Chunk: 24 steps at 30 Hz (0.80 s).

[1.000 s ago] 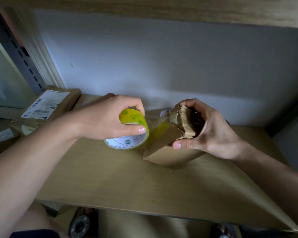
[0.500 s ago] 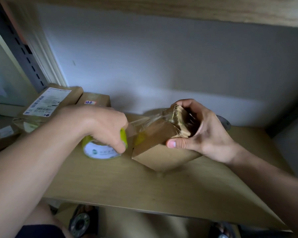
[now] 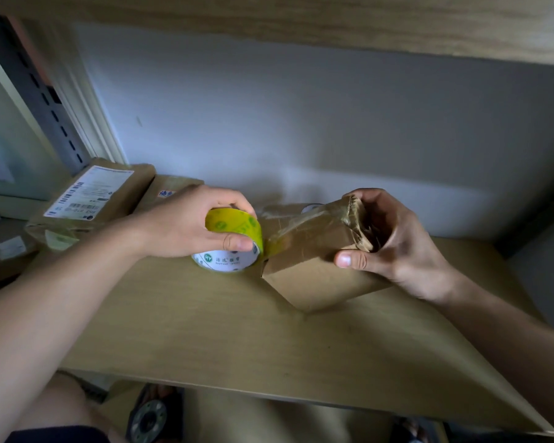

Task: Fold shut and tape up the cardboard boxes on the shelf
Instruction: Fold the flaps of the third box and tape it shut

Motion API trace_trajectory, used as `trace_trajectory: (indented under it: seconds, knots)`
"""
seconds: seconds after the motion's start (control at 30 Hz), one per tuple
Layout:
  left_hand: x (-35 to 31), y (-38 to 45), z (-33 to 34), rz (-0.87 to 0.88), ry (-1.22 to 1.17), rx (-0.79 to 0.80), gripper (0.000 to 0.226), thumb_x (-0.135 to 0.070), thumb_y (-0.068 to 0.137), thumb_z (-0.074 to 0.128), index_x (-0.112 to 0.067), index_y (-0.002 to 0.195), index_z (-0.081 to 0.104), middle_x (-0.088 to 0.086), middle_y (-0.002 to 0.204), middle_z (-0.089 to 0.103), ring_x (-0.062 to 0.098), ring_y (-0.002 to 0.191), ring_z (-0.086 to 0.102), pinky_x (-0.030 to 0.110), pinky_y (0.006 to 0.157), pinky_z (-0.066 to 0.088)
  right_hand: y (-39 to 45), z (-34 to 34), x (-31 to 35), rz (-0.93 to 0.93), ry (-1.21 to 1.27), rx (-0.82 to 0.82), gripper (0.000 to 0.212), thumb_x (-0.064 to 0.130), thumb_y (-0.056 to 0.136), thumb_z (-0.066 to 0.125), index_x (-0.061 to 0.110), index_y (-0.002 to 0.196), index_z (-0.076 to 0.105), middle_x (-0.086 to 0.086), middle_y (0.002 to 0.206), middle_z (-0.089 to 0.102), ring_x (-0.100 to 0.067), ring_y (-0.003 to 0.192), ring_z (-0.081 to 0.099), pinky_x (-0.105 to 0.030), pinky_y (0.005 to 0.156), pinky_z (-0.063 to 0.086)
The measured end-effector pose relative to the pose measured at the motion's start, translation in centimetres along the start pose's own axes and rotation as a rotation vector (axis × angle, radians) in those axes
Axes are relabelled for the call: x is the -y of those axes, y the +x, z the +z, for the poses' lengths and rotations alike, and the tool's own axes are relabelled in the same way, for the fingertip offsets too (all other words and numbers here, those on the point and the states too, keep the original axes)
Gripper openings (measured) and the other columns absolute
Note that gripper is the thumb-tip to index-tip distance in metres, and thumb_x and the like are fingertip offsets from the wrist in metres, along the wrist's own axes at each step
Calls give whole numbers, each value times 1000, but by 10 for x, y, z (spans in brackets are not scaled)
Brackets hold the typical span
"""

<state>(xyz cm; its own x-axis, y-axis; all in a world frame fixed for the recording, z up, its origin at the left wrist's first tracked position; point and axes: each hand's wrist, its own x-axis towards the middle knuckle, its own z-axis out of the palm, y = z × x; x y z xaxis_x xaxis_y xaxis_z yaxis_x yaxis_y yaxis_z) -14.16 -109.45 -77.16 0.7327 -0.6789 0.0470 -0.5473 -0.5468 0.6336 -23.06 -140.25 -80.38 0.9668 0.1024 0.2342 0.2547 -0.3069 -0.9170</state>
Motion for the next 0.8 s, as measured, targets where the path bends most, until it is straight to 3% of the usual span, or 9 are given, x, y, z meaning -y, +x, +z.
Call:
trace_trajectory:
  seconds: [0.1,0.2,0.3,0.4,0.5,0.6,0.73,0.8]
  knots:
    - [0,1,1,10,50,-42,47,-69,72,68,-35,104,74,-23,101,74,3,101,68,29,87,54,-1,-2,-8,33,0,52,93,53,54,98,16,128,54,-17,116,67,-36,108,68,-57,100,52]
    - [-4,3,6,34,79,-113,47,-68,71,70,-34,103,75,-25,99,73,-1,99,68,19,84,51,-3,-10,-17,50,-20,94,93,45,53,100,21,129,52,-13,120,66,-35,113,67,-56,102,52]
    - [-10,6,13,45,78,-156,33,-51,76,85,-34,100,71,-22,95,74,0,94,68,23,81,51,-3,-21,-22,107,-19,169,91,24,54,99,17,130,49,-8,122,67,-28,114,68,-37,93,58]
    - [-17,10,17,44,103,-166,27,-46,78,83,-34,99,71,-22,96,73,0,95,68,27,83,53,-4,-28,-25,142,-59,203,92,15,55,96,19,132,47,-6,127,65,-19,117,67,-25,90,56]
    - [-22,14,19,35,140,-167,30,-50,77,81,-32,100,73,-21,98,73,1,97,67,26,85,52,-5,-32,-24,151,-184,228,105,28,55,99,31,143,41,9,131,61,-9,125,61,-26,103,51]
    - [-24,15,21,28,152,-167,35,-57,76,80,-32,100,74,-20,96,73,1,95,66,24,82,49,-5,-33,-15,136,-327,230,113,61,58,90,42,152,31,25,143,50,3,138,45,-28,115,39]
    - [-31,18,24,35,169,-167,34,-54,75,81,-31,99,74,-18,94,74,3,92,67,27,82,51,0,-20,10,-30,-690,153,108,80,70,69,33,158,29,16,160,33,6,143,25,-16,116,22]
    - [-37,20,26,44,185,-174,30,-48,76,83,-30,99,75,-16,92,74,4,90,67,25,80,50,4,-4,17,-138,-911,213,112,88,71,54,27,160,25,8,166,27,-1,152,15,-32,127,14]
